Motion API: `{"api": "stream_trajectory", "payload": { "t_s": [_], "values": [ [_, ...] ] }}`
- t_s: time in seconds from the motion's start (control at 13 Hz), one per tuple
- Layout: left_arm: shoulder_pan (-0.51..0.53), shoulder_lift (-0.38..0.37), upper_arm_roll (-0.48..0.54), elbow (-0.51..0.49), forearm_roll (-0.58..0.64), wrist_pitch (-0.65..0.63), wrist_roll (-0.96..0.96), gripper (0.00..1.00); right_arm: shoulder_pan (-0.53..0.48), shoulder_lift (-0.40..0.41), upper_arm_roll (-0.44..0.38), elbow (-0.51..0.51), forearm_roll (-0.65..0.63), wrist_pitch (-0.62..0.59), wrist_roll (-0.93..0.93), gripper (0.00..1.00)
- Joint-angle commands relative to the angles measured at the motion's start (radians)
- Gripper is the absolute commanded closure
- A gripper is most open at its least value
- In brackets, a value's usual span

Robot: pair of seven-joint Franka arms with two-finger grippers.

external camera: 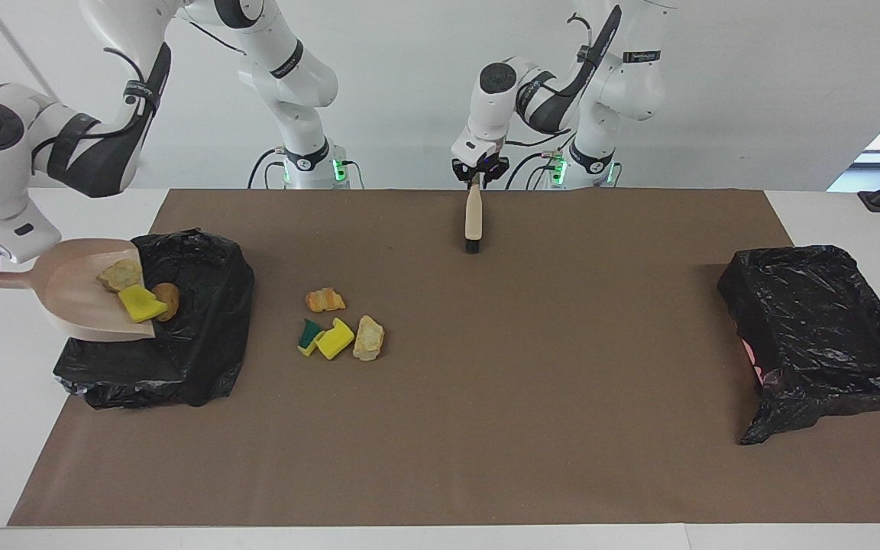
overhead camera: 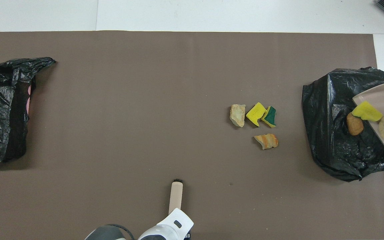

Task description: Sweep and dump trash in bin

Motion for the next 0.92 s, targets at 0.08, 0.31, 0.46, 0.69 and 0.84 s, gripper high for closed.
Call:
{"api": "stream_trajectory", "payload": {
  "t_s": [0.08, 0.31, 0.46, 0.69, 0.84],
  "values": [
    [0.112, 0.065, -0.003, 0.137, 0.115, -0.055, 0.09, 0.09, 0.002, -0.042, 0.002, -0.045, -0.041, 0.039, -0.038, 1.0],
    [0.235, 0.102, -0.003, 0.249, 0.281, -0.059, 0.165, 0.0, 0.031, -0.077, 0.002, -0.043, -0.044, 0.025, -0.05, 1.0],
    [0.348, 0.107, -0.003, 0.356, 0.293, -0.097, 0.307, 0.0, 0.034, -0.098, 0.004, -0.042, -0.044, 0.016, -0.049, 1.0],
    [0.499, 0.13, -0.001, 0.577, 0.293, -0.272, 0.518, 0.0, 0.053, -0.143, 0.004, -0.04, -0.037, -0.069, -0.04, 1.0],
    [0.576, 0.15, -0.001, 0.721, 0.306, -0.375, 0.598, 0.0, 0.082, -0.178, 0.005, -0.04, -0.027, -0.174, -0.001, 1.0]
  ]
}}
